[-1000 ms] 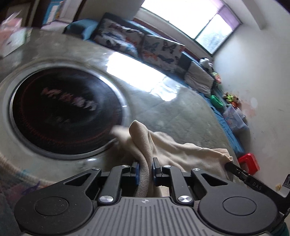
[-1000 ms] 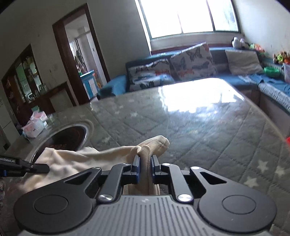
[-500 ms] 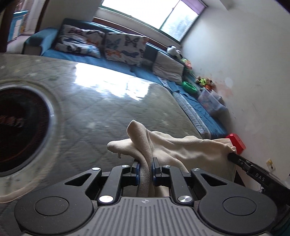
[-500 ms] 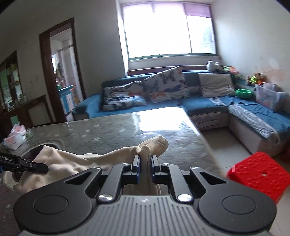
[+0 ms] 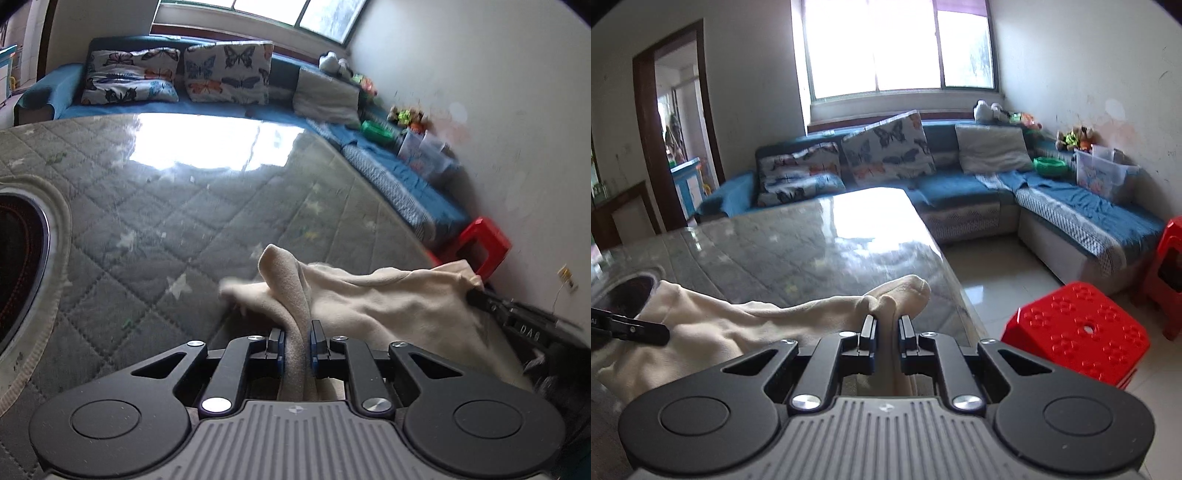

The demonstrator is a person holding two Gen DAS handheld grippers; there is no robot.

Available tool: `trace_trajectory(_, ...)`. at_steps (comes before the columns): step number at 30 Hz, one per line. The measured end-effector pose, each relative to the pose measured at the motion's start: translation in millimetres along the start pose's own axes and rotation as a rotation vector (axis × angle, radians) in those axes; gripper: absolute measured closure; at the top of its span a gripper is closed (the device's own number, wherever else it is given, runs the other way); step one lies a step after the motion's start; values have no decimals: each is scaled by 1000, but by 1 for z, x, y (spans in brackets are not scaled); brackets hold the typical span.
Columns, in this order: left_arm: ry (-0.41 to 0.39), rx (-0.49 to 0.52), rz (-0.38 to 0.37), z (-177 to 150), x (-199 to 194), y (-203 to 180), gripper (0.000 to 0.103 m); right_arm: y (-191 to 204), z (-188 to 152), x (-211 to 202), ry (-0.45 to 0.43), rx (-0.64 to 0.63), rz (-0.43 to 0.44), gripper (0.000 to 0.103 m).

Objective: Fold clothes

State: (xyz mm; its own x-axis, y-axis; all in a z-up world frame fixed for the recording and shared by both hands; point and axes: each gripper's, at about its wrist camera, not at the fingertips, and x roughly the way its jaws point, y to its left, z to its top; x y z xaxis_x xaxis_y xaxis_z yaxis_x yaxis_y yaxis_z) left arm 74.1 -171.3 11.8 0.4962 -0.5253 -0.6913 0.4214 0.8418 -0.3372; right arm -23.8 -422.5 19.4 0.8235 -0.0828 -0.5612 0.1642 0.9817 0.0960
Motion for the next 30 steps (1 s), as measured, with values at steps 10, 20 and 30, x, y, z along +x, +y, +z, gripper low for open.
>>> trace_trajectory(10, 29, 37, 57, -15, 4, 6, 79, 5, -12, 9, 45, -49, -76, 88)
trace_trajectory(20, 33, 41, 123, -14, 1, 12, 61, 24, -15, 4, 28, -62, 36, 48)
trace_trajectory(30, 3, 124, 193, -19, -5, 7, 51, 37, -32, 12, 83, -85, 79, 36)
